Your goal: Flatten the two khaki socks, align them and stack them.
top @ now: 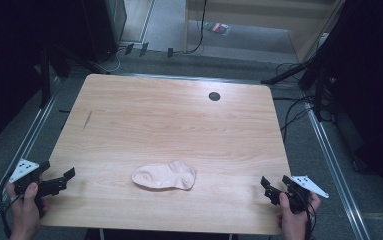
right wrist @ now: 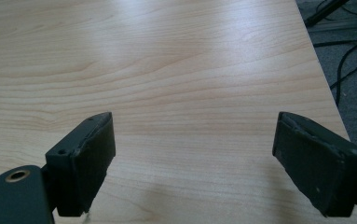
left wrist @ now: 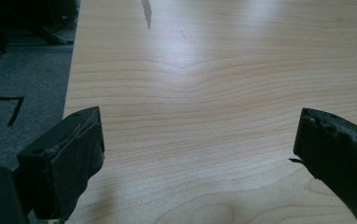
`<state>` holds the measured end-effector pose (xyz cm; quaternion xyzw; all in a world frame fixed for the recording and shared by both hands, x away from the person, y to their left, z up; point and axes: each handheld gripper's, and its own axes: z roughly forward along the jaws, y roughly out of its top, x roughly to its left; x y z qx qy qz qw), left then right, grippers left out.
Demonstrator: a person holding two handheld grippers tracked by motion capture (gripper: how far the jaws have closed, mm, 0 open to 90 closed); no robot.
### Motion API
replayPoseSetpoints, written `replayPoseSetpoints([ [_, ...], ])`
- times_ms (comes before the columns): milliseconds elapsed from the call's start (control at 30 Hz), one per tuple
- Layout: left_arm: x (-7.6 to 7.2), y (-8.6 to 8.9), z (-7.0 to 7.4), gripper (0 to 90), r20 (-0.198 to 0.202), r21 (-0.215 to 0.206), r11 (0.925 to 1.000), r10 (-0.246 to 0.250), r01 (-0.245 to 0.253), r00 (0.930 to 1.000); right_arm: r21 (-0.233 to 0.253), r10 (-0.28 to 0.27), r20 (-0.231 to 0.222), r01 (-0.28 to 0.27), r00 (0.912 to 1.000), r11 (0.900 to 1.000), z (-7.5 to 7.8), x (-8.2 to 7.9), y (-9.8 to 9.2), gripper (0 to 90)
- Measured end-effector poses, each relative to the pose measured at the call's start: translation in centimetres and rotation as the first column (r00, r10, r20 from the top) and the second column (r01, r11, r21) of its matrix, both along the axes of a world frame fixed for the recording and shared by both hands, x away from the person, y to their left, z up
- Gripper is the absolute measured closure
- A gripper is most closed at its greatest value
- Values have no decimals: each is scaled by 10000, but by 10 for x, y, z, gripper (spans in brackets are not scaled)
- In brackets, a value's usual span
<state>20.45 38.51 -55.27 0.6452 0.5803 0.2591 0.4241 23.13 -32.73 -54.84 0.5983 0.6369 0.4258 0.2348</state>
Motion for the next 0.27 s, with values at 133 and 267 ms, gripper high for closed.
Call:
replayPoseSetpoints([
  [133, 1, -1, 0, 23, -112, 46, 9999, -100, 101, 9999, 93, -65, -9, 65, 10000, 9999, 0, 1, -1, 131],
  [267, 2, -1, 0, 23, -150, 48, 9999, -114, 115, 9998, 129, -90, -31, 90, 10000, 9999, 0, 1, -1, 130],
])
